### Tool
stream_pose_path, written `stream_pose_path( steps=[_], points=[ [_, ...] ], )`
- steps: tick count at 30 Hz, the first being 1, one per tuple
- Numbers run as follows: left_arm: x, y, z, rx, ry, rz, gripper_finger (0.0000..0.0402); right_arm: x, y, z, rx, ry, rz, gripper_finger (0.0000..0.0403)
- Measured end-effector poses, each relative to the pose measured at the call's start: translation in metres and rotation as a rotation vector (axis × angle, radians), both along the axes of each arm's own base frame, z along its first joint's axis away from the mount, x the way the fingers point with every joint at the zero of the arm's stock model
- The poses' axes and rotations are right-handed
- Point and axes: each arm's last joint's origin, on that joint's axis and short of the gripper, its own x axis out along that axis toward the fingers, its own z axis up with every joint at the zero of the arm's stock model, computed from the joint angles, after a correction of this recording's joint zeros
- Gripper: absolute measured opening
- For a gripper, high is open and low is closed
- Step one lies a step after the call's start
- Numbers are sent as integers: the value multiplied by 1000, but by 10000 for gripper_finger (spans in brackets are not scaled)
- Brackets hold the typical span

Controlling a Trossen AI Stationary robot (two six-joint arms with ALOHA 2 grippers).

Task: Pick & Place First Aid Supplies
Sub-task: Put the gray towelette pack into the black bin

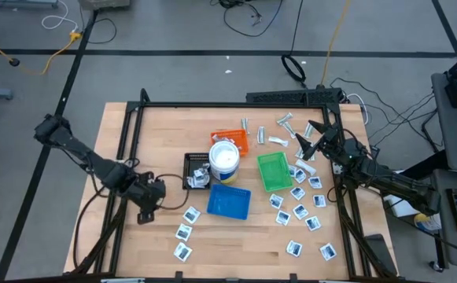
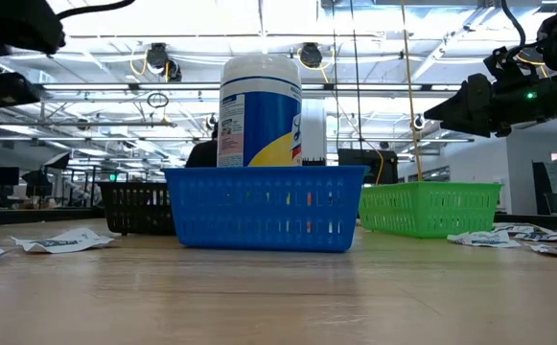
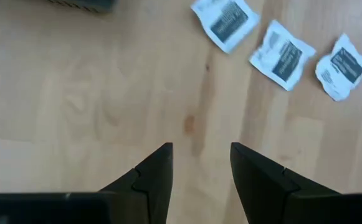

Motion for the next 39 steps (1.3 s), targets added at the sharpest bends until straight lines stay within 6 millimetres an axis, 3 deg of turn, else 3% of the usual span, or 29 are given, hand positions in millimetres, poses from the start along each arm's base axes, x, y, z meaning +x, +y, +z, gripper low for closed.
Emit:
stream_pose_path(
  steps=[11,28,36,39],
  points=[
    [25,-39,-32,-79,106,-47,166,0,0,0,0,1,0,380],
    [96,-93,-13,-40,73,-69,166,0,0,0,0,0,0,380],
    [109,-113,-2,-46,87,-71,166,0,0,0,1,0,0,380],
    [107,-119,-8,-45,105,-56,166,0,0,0,0,1,0,380]
  ],
)
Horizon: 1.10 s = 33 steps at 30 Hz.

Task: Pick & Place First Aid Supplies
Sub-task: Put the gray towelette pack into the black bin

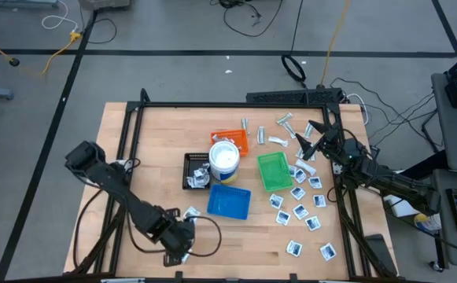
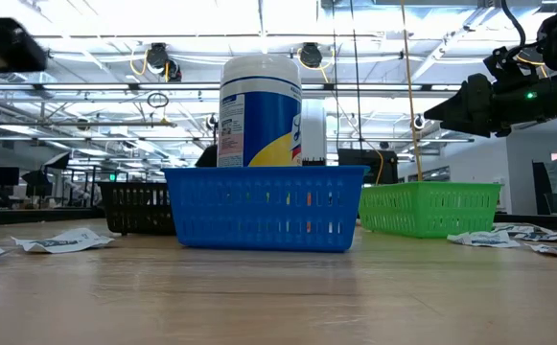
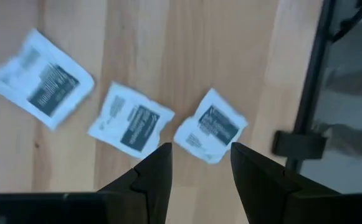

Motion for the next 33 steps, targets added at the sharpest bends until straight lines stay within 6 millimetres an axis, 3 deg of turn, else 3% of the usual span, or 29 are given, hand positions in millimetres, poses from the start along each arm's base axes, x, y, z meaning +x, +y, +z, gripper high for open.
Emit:
stream_pose_path(
  steps=[6,21,28,33],
  points=[
    [-6,-18,-25,61,48,-21,166,0,0,0,0,0,0,380],
    [-8,-41,-79,213,66,15,166,0,0,0,0,0,0,380],
    [-10,-46,-83,230,32,-12,162,0,0,0,0,-1,0,380],
    [-10,-47,-83,209,47,-48,102,0,0,0,0,0,0,380]
  ],
)
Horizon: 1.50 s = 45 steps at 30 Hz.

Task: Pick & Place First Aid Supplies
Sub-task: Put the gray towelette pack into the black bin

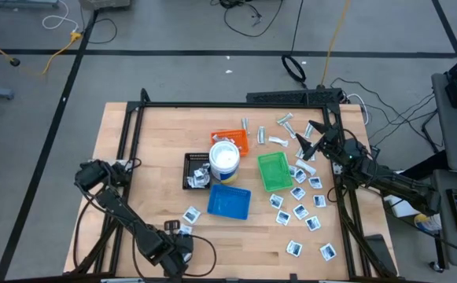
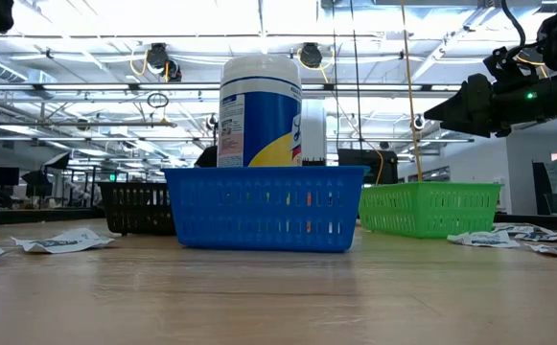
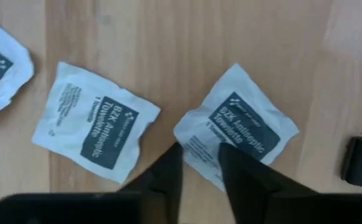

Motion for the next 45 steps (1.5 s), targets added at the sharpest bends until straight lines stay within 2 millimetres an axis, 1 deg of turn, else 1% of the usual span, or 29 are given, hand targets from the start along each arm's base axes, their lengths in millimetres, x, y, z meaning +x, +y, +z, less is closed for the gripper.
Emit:
stream_pose_path(
  steps=[4,6,11,16,20,27,33,38,41,45],
  points=[
    [0,-1,0,-16,4,-18,28,0,0,0,0,0,0,380],
    [0,-1,0,-21,6,-23,10,0,0,0,0,0,0,380],
    [-2,0,2,-26,26,-46,6,0,0,0,0,0,0,380],
    [-5,8,25,-47,12,-82,4,0,0,0,0,0,0,380],
    [-6,15,49,-85,-27,-74,3,0,0,0,0,0,0,380],
    [-11,24,67,-119,-14,-81,2,0,0,0,-1,-1,0,380],
    [-18,43,93,-94,-27,-73,1,0,0,0,-1,-1,0,380],
    [-24,51,107,-88,-47,-99,1,0,0,0,-1,-1,0,380],
    [-24,63,116,-58,-65,-111,1,0,0,0,-1,0,0,380],
    [-20,93,127,-24,-113,-111,0,0,0,0,-1,-1,0,380]
  ],
)
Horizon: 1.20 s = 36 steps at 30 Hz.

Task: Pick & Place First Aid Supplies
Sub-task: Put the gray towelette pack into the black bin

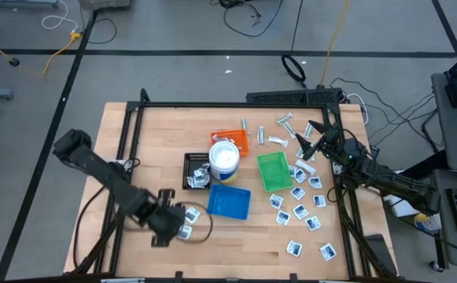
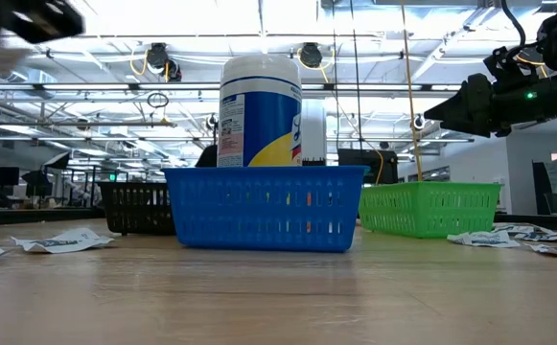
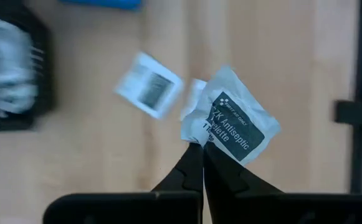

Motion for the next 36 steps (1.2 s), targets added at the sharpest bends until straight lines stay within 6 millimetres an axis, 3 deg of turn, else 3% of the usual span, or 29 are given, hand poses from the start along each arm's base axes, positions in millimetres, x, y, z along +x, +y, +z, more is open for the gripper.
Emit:
stream_pose_path(
  steps=[5,11,21,29,36],
  points=[
    [-3,43,5,45,-60,18,0,0,0,0,0,0,0,380],
    [-8,96,-5,83,-122,83,0,0,0,0,0,0,0,380],
    [1,167,-14,120,-162,152,0,0,0,0,1,0,0,380],
    [8,188,-14,105,-251,154,0,0,0,0,0,0,0,380],
    [9,189,-44,94,-334,148,0,0,0,0,0,0,0,380]
  ],
)
